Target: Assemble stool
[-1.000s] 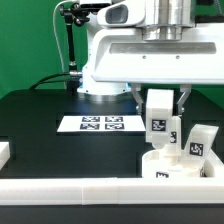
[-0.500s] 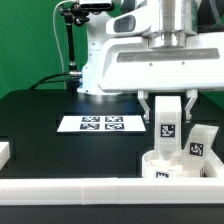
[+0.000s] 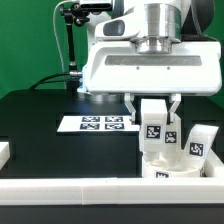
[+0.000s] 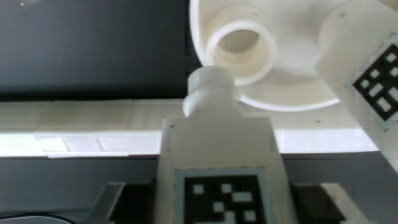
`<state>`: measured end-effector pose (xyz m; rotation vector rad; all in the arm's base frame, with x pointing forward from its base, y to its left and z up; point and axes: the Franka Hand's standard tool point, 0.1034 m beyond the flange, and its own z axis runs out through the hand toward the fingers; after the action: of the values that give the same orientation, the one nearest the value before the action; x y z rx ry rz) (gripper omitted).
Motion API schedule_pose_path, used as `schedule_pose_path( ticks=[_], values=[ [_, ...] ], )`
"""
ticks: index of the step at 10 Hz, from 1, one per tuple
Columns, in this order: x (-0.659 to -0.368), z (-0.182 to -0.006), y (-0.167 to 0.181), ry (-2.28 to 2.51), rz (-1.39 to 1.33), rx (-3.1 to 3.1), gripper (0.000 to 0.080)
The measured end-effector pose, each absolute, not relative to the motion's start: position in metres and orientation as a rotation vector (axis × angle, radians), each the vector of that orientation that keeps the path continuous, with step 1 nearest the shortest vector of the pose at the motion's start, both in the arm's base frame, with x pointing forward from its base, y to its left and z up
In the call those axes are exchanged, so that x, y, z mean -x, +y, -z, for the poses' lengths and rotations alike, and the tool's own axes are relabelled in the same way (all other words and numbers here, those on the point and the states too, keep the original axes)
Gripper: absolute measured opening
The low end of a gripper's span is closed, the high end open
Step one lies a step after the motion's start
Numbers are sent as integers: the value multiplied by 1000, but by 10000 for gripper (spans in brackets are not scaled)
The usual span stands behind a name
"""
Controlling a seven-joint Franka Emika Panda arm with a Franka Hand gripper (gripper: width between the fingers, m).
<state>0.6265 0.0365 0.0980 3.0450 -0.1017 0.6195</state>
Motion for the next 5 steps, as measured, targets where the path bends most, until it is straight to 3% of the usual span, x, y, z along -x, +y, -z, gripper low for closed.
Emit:
schedule_pose_path(
  ticks=[3, 5],
  values=[
    [-626, -99, 36, -86, -758, -3012, 337],
    [-626, -109, 41, -98, -764, -3023, 337]
  ],
)
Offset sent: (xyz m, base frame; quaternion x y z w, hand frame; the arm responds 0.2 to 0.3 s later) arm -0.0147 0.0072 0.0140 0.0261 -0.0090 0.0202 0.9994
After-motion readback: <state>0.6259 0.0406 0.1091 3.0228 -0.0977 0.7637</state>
